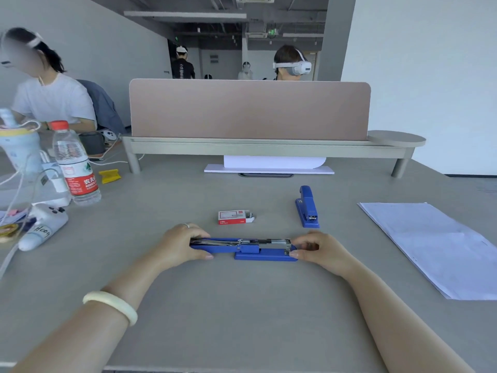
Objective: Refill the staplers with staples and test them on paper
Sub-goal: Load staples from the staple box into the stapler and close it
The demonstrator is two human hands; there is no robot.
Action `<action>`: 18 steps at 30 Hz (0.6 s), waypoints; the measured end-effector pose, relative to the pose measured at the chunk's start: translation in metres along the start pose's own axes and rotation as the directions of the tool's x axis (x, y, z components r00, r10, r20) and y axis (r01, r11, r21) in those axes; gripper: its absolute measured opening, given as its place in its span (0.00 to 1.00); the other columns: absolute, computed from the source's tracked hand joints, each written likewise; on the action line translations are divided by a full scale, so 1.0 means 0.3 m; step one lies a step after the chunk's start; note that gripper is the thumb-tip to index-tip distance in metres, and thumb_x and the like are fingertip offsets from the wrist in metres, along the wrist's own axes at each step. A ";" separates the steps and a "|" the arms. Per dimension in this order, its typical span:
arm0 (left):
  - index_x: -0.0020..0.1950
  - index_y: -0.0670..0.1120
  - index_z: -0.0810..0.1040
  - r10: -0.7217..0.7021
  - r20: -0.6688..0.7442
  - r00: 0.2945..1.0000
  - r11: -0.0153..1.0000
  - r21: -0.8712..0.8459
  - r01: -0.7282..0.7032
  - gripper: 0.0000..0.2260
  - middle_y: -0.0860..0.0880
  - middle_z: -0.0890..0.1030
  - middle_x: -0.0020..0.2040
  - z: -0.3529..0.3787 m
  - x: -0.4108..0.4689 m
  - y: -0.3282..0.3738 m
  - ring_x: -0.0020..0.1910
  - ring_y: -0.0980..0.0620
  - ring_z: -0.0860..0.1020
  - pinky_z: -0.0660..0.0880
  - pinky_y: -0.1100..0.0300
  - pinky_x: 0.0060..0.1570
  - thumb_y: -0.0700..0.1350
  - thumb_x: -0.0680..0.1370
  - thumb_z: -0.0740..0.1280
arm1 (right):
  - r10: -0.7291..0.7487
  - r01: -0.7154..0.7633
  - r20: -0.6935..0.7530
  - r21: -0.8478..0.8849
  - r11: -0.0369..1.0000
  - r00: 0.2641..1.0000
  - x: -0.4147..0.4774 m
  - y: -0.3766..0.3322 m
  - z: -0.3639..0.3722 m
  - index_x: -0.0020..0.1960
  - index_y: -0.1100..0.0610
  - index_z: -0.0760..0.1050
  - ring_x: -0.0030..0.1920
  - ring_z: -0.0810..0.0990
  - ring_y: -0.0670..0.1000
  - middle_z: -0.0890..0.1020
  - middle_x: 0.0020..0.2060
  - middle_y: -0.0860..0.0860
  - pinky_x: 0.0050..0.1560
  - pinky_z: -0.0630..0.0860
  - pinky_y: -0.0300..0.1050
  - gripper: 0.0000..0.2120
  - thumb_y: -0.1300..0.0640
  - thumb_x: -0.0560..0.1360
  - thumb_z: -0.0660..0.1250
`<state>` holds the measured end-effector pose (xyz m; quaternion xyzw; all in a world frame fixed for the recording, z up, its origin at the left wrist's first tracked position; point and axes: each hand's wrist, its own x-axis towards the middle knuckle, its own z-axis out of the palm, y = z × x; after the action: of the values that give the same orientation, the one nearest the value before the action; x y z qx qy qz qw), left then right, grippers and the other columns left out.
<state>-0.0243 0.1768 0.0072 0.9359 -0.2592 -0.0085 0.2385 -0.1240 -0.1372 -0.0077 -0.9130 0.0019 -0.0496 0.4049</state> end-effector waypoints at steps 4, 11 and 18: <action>0.37 0.56 0.75 0.008 -0.010 1.000 0.998 -0.058 -0.008 0.11 0.51 0.76 0.41 -0.003 0.000 -0.039 0.43 0.49 0.75 0.67 0.63 0.39 0.46 0.65 0.77 | 0.012 -0.012 0.002 0.006 1.000 1.000 -0.007 -0.012 0.000 0.47 0.51 0.82 0.35 0.72 0.42 0.73 0.35 0.44 0.40 0.67 0.34 0.06 0.53 0.70 0.73; 0.42 0.47 0.79 -0.029 -0.048 0.998 0.954 -0.301 0.013 0.08 0.56 0.79 0.33 -0.047 0.005 -0.016 0.35 0.56 0.74 0.68 0.66 0.36 0.42 0.67 0.76 | 0.018 -0.018 0.005 0.018 1.000 1.000 -0.013 -0.027 0.000 0.39 0.41 0.78 0.36 0.72 0.42 0.73 0.36 0.44 0.39 0.67 0.33 0.07 0.53 0.70 0.73; 0.43 0.50 0.78 0.021 -0.097 0.995 0.914 -0.401 -0.059 0.12 0.55 0.82 0.38 -0.093 0.020 0.043 0.37 0.62 0.77 0.72 0.70 0.40 0.37 0.67 0.76 | 0.009 -0.009 0.004 0.033 0.999 1.000 -0.008 -0.021 0.001 0.39 0.40 0.78 0.37 0.72 0.43 0.73 0.36 0.44 0.42 0.68 0.35 0.08 0.53 0.70 0.73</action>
<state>-0.0213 0.1764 0.0383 0.8605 -0.2599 -0.0143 0.4379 -0.1266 -0.1327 -0.0034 -0.9062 0.0044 -0.0459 0.4204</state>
